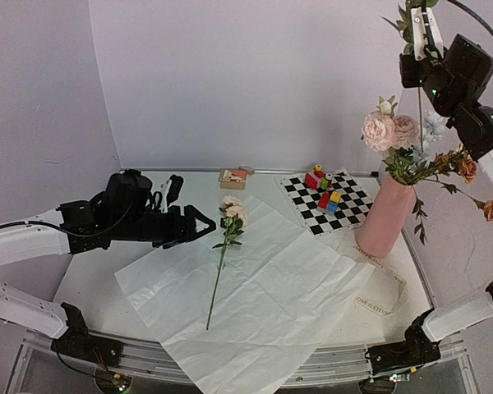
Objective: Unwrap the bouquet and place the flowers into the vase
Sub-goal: Insert the fake flower into the vase.
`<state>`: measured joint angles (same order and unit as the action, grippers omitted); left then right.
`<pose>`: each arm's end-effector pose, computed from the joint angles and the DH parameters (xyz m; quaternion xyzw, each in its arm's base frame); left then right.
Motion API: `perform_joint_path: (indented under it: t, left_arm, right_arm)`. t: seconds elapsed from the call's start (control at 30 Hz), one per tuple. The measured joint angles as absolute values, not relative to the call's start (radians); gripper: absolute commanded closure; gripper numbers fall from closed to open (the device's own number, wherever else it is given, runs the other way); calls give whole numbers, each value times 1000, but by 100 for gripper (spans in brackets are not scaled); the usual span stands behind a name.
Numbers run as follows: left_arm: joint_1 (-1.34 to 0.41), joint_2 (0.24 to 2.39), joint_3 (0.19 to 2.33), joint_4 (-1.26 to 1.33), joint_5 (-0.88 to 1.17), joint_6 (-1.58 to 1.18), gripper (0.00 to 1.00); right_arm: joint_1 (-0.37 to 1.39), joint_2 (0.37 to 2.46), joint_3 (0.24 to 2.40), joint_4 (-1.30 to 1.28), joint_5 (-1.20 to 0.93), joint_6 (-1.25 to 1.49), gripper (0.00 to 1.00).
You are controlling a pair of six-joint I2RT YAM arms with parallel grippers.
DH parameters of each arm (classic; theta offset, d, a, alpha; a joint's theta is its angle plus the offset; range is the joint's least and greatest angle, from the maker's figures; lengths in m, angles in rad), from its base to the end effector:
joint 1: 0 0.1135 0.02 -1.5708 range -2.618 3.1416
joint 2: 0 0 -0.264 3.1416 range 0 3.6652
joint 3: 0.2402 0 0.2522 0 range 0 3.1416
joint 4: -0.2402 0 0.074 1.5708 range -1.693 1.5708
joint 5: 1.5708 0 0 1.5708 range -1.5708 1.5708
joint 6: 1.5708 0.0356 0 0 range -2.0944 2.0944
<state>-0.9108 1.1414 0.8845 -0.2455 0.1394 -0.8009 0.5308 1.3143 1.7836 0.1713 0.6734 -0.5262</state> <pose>0.1543 -0.2069 0.2967 0.0826 0.8553 -0.4228 0.2877 0.2061 0.0953 0.5940 0.0415 0.5145 -0.1462 0.8439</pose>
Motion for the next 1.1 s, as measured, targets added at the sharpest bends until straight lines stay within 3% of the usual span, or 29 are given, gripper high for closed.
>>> perform_joint_path:
  t: [0.67, 1.1]
  left_arm:
    - [-911, 1128, 884, -246, 139, -801, 24]
    - [-911, 1143, 884, -246, 139, -801, 24]
  right_arm:
    - [441, 1301, 1837, -11, 580, -254, 100]
    - [320, 1268, 1665, -25, 494, -156, 100]
